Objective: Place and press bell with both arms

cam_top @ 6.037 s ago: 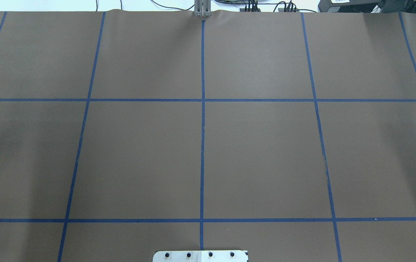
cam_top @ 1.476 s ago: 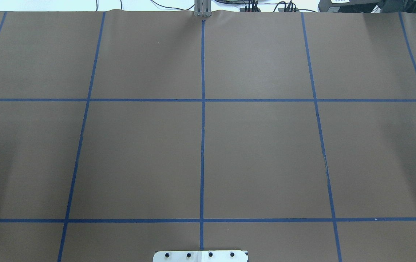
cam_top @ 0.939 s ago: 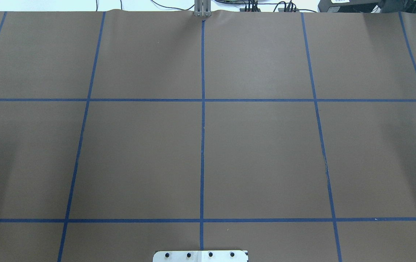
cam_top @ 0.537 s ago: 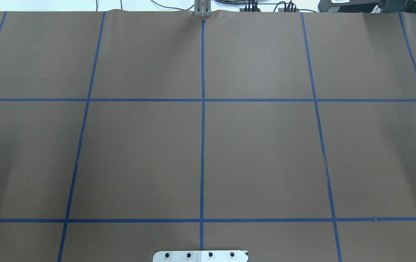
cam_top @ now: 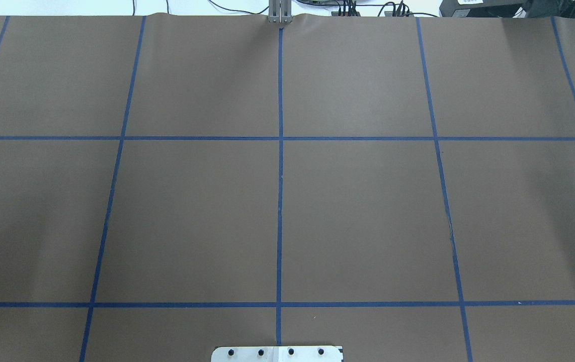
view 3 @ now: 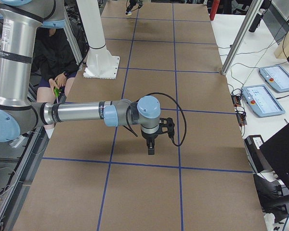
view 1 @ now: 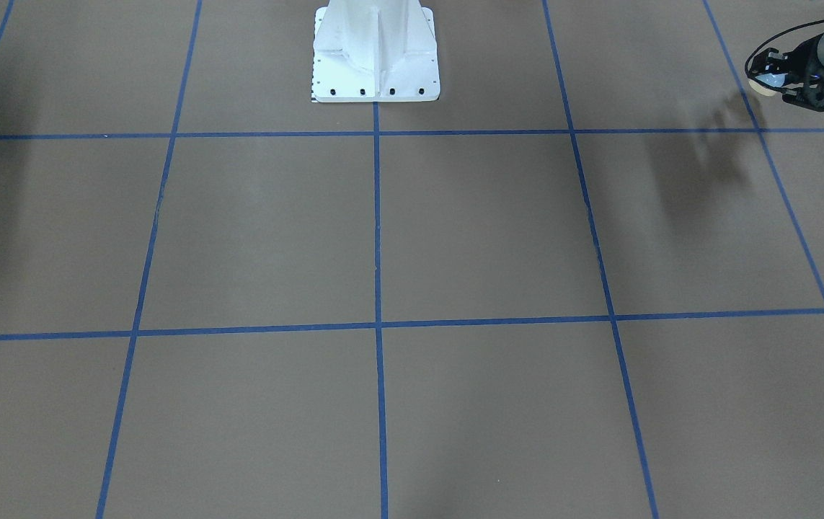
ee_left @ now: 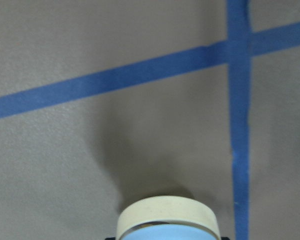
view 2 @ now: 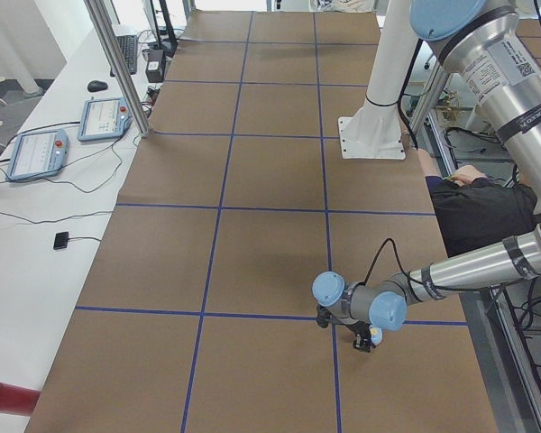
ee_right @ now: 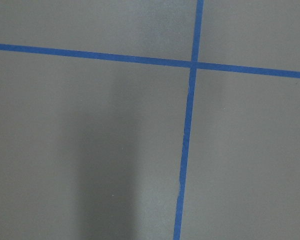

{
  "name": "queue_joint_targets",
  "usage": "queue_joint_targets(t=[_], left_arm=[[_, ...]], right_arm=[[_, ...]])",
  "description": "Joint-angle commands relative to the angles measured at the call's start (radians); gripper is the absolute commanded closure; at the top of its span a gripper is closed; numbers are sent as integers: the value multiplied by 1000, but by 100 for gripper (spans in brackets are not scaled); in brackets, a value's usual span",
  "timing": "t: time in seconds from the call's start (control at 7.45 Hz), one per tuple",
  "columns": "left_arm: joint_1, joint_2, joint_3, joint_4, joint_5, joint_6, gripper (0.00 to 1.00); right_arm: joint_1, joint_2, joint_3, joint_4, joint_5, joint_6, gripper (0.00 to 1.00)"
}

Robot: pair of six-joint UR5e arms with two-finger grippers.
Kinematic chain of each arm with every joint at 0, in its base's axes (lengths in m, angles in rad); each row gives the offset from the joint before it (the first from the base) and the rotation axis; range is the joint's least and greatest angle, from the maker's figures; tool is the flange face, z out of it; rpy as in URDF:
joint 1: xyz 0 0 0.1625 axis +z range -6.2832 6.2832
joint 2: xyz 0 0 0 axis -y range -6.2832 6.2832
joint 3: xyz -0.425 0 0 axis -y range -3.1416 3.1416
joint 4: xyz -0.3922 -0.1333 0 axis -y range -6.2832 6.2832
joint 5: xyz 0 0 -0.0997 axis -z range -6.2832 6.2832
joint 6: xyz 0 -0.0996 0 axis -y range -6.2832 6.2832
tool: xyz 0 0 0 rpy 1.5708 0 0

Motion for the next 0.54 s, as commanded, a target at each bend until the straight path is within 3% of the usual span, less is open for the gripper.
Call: queue_joint_targets(t=[0.0, 0.4], left_arm=[[-16, -33, -70, 4, 2, -77, 54], [-45, -201, -76, 126, 2, -127, 55]], right_arm=[[-1, -1, -5, 40, 4, 7, 0], [-1, -1, -7, 40, 5, 9, 0]])
